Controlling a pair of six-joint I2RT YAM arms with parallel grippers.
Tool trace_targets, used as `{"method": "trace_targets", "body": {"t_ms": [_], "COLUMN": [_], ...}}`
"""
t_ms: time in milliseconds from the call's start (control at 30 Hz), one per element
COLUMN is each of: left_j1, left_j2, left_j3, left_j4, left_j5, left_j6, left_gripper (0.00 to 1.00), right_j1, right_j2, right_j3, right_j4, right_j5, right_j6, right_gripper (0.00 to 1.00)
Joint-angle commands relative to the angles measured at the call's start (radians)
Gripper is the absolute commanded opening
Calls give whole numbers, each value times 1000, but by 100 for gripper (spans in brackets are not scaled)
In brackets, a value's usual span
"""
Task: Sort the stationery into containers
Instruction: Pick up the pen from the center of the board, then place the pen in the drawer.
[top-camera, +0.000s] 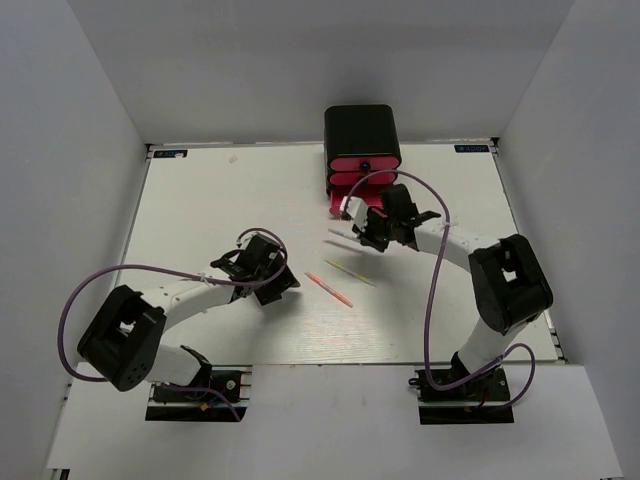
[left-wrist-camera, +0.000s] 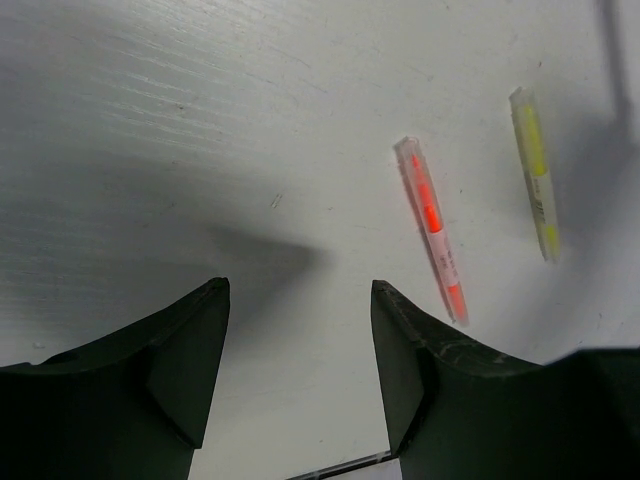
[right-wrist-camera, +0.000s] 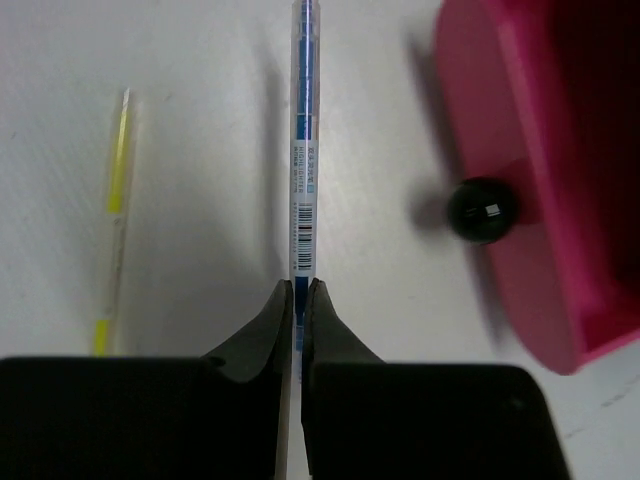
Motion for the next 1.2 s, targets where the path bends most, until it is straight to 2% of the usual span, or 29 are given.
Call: {"method": "trace_targets", "body": {"t_ms": [0, 167, 200, 267, 467, 1000, 1133, 1167], "left_j1": [-5, -5, -5, -5, -5, -5, -5, -5], "left_j2": [-4, 5, 5, 5, 14, 105, 105, 105], "left_j3": [43, 43, 43, 43, 43, 97, 108, 108], "left_j4": [-24, -24, -24, -33, -42, -97, -119, -119], "left_j5": [26, 35, 35, 35, 35, 66, 66, 66], "left_j6": [2, 2, 2, 2, 2, 2, 2, 2], "left_gripper": [69, 69, 69, 69, 69, 69, 69, 69], "right_j1": [-23, -70, -72, -98, -141, -145, -142, -141], "right_j2": [-47, -45, -36, -22, 68, 245, 277, 277], "right_j3": [108, 196, 201, 219, 293, 460, 506, 509], "right_j4": [7, 34, 29, 37, -40, -83, -130, -117], "right_j5": [12, 30, 32, 38, 15, 20, 17, 9], "right_j6": [21, -54, -129, -164, -301, -473, -493, -494], "right_gripper": [0, 0, 0, 0, 0, 0, 11, 18]}}
